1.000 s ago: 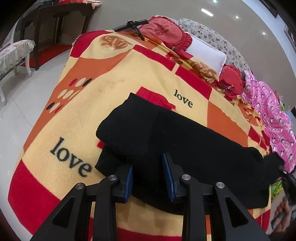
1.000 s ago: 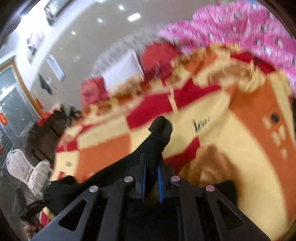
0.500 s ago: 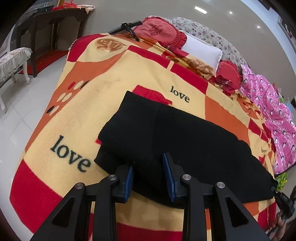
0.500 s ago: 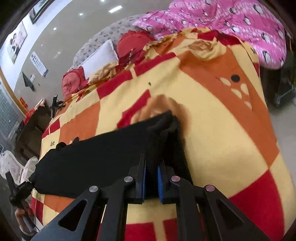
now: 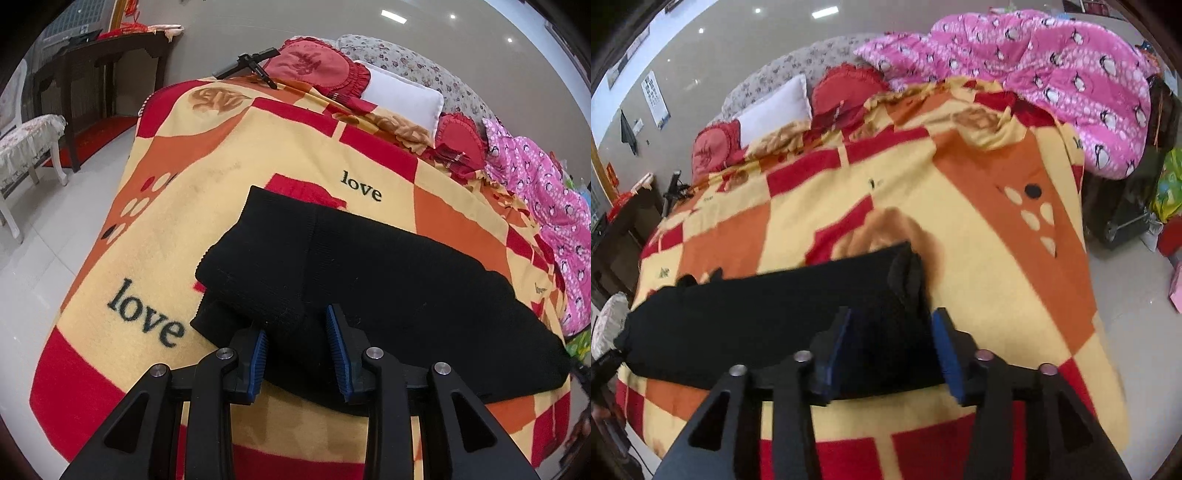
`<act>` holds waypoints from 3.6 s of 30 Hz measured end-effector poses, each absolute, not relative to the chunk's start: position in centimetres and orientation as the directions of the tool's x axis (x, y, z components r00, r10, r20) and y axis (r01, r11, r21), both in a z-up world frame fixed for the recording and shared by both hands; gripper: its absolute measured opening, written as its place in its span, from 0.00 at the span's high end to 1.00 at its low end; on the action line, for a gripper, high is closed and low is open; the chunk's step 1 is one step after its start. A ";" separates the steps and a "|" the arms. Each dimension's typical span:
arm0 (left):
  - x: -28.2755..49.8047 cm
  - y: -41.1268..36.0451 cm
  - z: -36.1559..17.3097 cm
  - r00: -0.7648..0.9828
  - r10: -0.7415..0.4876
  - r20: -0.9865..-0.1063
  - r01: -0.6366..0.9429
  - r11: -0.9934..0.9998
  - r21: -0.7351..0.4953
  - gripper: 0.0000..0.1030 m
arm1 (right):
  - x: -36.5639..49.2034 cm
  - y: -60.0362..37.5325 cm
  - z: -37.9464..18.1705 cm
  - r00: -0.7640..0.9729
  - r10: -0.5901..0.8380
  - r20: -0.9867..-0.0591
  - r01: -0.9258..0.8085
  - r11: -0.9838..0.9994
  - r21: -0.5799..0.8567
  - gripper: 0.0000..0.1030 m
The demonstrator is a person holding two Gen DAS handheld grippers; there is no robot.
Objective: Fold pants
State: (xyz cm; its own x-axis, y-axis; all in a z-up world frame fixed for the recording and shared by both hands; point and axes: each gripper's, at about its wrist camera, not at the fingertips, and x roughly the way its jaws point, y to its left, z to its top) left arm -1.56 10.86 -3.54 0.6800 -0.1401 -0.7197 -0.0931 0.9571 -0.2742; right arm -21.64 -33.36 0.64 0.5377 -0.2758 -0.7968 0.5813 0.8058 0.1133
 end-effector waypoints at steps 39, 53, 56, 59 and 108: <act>-3.7 14.0 -0.8 0.758 -0.070 -0.648 -0.084 0.975 -0.204 0.53 | -3.1 -2.9 -2.8 0.523 0.236 -0.819 -0.148 0.971 0.186 0.38; 1.8 17.0 -3.5 0.703 -0.154 -0.695 -0.088 0.950 -0.299 0.50 | -3.7 2.3 -4.8 0.497 0.159 -0.853 -0.290 0.957 0.009 0.39; 2.7 16.9 -3.7 0.700 -0.165 -0.695 -0.065 0.954 -0.293 0.50 | -2.8 2.6 -5.5 0.510 0.122 -0.852 -0.280 0.960 -0.030 0.61; 3.5 17.1 -3.8 0.695 -0.174 -0.697 -0.053 0.955 -0.291 0.51 | -2.0 2.2 -5.6 0.500 0.171 -0.849 -0.270 0.962 0.035 0.80; -1.1 8.6 -2.5 0.736 -0.124 -0.666 0.030 0.988 -0.151 0.50 | -4.8 -11.5 -3.2 0.577 0.130 -0.807 0.029 0.983 0.179 0.48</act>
